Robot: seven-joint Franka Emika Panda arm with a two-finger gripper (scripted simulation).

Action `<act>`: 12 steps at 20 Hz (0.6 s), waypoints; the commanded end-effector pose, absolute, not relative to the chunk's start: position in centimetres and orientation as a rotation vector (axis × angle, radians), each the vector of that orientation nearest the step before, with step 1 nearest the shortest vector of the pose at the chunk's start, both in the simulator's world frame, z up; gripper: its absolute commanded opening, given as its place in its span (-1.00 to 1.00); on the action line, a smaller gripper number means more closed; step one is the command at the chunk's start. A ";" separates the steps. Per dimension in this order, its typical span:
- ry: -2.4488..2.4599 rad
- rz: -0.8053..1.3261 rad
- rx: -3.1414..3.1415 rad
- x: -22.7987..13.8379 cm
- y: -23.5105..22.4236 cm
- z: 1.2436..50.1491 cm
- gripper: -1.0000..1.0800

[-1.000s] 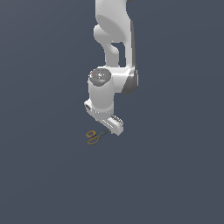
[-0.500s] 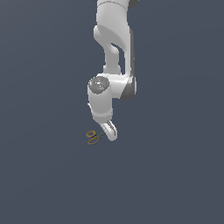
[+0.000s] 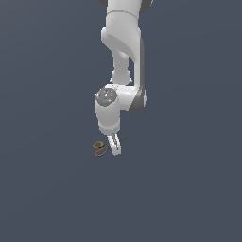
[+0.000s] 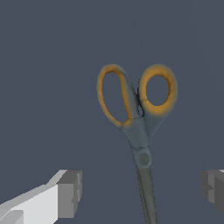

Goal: Pick up the object and move it to a goal position.

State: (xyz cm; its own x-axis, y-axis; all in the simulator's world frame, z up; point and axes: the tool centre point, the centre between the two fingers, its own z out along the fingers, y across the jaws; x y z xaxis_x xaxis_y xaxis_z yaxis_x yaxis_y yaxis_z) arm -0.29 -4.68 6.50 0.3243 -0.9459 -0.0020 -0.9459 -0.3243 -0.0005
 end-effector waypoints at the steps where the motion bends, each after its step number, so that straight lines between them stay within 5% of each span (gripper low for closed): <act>1: 1.872 0.001 -2.522 -0.3 -4.8 6.2 0.92; 12: 1.915 0.001 -2.491 -0.4 -4.9 5.5 0.92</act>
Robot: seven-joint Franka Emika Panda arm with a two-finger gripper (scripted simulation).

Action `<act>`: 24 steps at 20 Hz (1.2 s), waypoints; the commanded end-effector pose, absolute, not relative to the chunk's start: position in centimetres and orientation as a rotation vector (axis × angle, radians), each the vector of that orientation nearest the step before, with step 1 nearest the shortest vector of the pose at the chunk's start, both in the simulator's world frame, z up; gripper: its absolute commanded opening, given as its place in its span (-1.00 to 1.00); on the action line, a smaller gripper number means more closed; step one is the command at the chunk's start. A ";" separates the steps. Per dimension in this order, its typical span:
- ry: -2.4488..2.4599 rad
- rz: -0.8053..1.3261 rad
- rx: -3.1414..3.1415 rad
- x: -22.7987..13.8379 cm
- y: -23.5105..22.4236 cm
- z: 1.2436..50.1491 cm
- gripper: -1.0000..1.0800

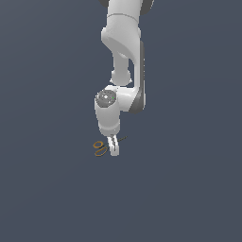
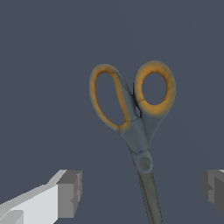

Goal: Pick up the object and move it to a goal position.

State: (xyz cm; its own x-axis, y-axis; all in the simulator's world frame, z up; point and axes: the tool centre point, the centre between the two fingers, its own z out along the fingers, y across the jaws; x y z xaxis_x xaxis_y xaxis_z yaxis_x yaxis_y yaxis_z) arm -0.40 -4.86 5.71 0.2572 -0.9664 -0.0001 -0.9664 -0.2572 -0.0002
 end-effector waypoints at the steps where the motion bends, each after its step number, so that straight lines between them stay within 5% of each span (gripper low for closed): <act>1: 1.915 0.001 -2.490 -0.4 -4.9 5.3 0.92; 15: 1.921 0.001 -2.485 -0.4 -4.9 0.8 0.92; 16: 1.921 0.001 -2.485 -0.4 -4.9 0.8 -1.00; 24: 1.921 0.001 -2.485 -0.4 -4.9 0.8 -1.00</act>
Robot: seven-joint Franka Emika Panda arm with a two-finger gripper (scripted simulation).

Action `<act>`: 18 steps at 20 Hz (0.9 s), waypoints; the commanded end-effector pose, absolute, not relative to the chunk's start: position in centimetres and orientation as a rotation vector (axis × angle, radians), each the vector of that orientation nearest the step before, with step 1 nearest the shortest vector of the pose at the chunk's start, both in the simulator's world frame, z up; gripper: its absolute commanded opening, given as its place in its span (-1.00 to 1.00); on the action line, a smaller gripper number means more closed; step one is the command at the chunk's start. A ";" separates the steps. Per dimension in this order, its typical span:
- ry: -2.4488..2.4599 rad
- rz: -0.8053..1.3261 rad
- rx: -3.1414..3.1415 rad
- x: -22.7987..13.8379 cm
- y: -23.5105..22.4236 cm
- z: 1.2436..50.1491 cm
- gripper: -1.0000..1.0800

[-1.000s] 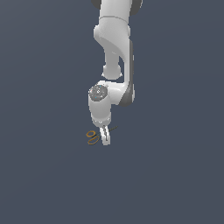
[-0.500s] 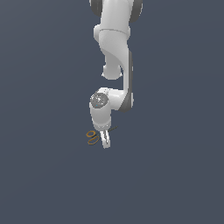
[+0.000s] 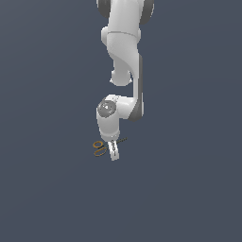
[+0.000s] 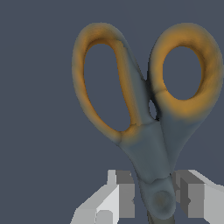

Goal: Pick up the object and move it to a goal position.

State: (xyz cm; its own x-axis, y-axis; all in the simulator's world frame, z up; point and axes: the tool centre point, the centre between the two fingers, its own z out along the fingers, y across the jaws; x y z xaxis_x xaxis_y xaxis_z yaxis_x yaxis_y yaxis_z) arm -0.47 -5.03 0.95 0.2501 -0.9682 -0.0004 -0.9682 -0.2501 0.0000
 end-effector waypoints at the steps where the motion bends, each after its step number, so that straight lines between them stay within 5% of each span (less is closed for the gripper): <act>1: 1.921 0.001 -2.485 -0.4 -4.9 0.8 -1.00; 18: 1.925 -0.001 -2.484 2.4 -7.0 8.0 -1.00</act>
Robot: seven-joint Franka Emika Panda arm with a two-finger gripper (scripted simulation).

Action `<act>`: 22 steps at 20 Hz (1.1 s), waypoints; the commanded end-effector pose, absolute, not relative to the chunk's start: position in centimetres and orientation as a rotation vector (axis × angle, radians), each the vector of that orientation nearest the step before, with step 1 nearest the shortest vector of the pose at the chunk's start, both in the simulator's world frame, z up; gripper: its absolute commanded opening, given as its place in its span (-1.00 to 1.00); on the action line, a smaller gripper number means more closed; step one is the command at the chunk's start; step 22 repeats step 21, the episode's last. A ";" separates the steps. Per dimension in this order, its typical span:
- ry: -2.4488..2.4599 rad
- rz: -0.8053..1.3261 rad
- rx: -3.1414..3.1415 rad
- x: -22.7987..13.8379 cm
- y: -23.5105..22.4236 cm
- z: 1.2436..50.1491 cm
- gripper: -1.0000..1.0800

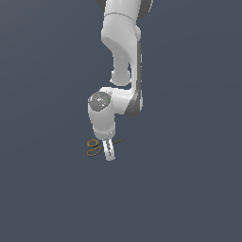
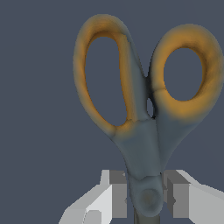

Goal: Pick up the object and move it to a goal position.

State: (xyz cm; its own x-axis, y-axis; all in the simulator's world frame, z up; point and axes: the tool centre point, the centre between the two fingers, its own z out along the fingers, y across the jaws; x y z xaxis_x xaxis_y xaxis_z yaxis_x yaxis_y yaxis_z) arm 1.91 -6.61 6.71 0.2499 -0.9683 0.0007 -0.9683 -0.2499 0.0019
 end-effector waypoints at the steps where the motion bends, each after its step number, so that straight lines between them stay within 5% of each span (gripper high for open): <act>1: -1.923 0.001 2.482 2.8 -7.2 8.8 -1.00; 11: -1.921 0.001 2.483 5.9 -8.9 15.6 -1.00; 22: -1.921 0.000 2.486 6.9 -9.4 17.4 -1.00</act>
